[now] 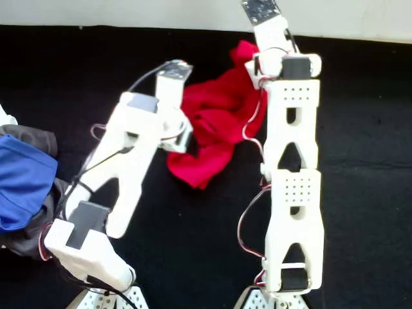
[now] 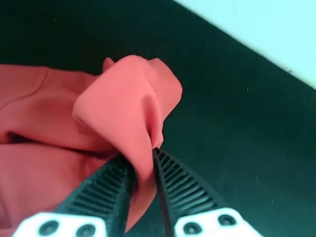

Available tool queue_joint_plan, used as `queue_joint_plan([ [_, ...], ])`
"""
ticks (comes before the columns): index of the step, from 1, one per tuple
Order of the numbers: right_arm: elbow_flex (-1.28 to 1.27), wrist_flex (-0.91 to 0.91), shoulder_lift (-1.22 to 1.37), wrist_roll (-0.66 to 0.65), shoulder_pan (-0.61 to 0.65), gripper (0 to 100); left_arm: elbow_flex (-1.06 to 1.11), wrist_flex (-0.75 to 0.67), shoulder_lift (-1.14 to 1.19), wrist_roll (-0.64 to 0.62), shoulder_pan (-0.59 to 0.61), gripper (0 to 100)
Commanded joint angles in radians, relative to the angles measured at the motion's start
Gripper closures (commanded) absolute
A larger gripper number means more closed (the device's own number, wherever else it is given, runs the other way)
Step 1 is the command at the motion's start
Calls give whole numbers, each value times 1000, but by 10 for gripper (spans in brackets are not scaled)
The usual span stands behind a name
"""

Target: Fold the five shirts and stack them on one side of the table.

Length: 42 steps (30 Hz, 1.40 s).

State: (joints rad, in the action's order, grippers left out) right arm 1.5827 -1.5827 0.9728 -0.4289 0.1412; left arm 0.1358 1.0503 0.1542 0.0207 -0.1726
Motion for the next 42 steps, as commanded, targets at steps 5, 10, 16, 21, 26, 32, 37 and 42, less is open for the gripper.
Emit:
queue_joint_plan([
  [5,160,-97,12,-8,-10,993,-128,-170,220,-14,4,750],
  [10,165,-102,12,-8,-13,993,-346,-57,372,-35,-2,779],
  [16,163,-101,13,-8,-8,993,-624,98,513,-103,-2,797],
  [21,163,-101,13,-8,-8,993,-811,259,588,-104,1,797],
  [26,163,-99,13,-8,-8,993,-889,278,667,-106,-13,797],
  [32,163,-99,13,-8,-8,993,-903,270,728,-106,-48,800],
  [37,163,-99,13,-8,-8,993,-929,279,728,-106,-61,838],
  [42,163,-99,13,-8,-8,993,-1066,374,736,-106,-58,983],
])
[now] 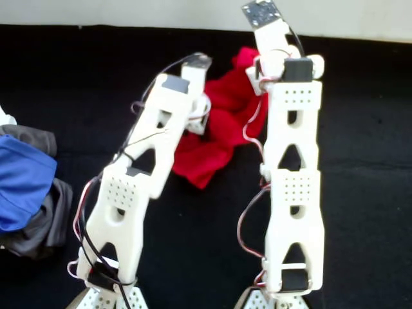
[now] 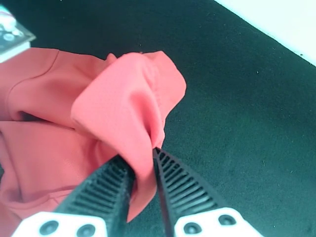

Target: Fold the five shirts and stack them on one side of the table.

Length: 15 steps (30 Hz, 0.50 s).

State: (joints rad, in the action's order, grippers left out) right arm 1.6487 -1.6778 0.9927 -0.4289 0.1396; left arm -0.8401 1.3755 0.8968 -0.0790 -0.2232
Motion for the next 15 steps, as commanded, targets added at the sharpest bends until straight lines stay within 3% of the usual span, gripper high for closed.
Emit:
queue_joint_plan([
  [1,97,-4,-7,-8,-7,993,-114,66,-5,-5,-7,976],
  [7,101,-4,-7,-8,-7,993,-173,137,-10,-2,13,992],
  [11,107,-2,-21,-8,-5,993,-272,256,-13,6,74,992],
  [15,107,4,-71,37,-5,993,-441,394,-15,112,165,992],
])
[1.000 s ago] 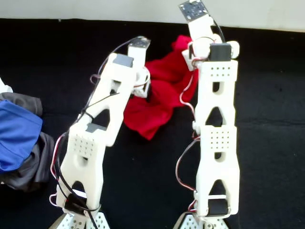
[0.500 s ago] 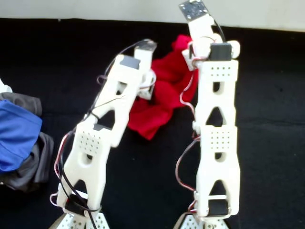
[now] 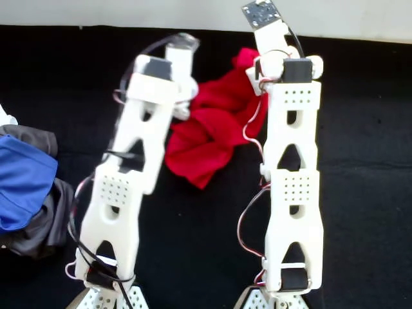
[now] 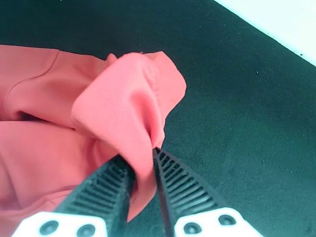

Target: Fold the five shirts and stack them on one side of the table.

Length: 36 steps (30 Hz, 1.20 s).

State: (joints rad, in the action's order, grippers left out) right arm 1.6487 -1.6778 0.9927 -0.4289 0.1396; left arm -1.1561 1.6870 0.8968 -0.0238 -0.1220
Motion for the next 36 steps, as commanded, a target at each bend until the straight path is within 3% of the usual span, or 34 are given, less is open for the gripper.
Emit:
queue_joint_plan([
  [1,107,5,-88,80,-5,993,-153,87,-19,72,97,992],
  [7,97,88,-186,313,-7,993,-143,87,-234,158,248,992],
  [12,97,127,-248,396,16,983,-61,87,-507,259,282,992],
  [18,96,117,-340,394,71,807,-16,87,-753,354,283,992],
  [25,96,-82,-320,393,51,805,251,87,-897,439,318,992],
  [32,93,-85,-127,387,13,805,591,87,-909,592,461,992],
  [36,93,-88,16,282,41,805,719,44,-909,655,564,991],
])
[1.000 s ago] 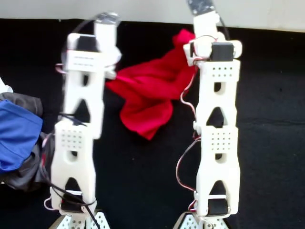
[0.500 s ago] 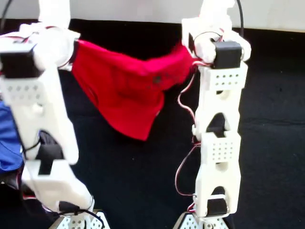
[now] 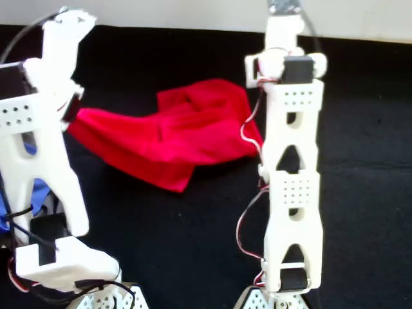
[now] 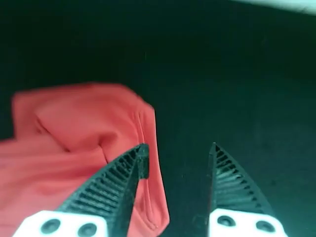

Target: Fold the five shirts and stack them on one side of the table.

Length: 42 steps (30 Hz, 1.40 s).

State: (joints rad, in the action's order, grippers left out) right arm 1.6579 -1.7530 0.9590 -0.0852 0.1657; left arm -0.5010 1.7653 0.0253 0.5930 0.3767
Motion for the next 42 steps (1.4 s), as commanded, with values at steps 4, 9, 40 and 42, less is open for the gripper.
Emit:
queue_joint_plan([
  [4,77,-15,111,-109,54,836,186,-124,-38,38,147,991],
  [9,-179,-13,58,-186,154,917,351,-183,-38,32,159,991],
  [40,-601,265,-19,-304,259,832,458,-288,-47,31,162,991],
  [42,-601,289,4,-304,249,832,458,-288,-47,31,163,991],
])
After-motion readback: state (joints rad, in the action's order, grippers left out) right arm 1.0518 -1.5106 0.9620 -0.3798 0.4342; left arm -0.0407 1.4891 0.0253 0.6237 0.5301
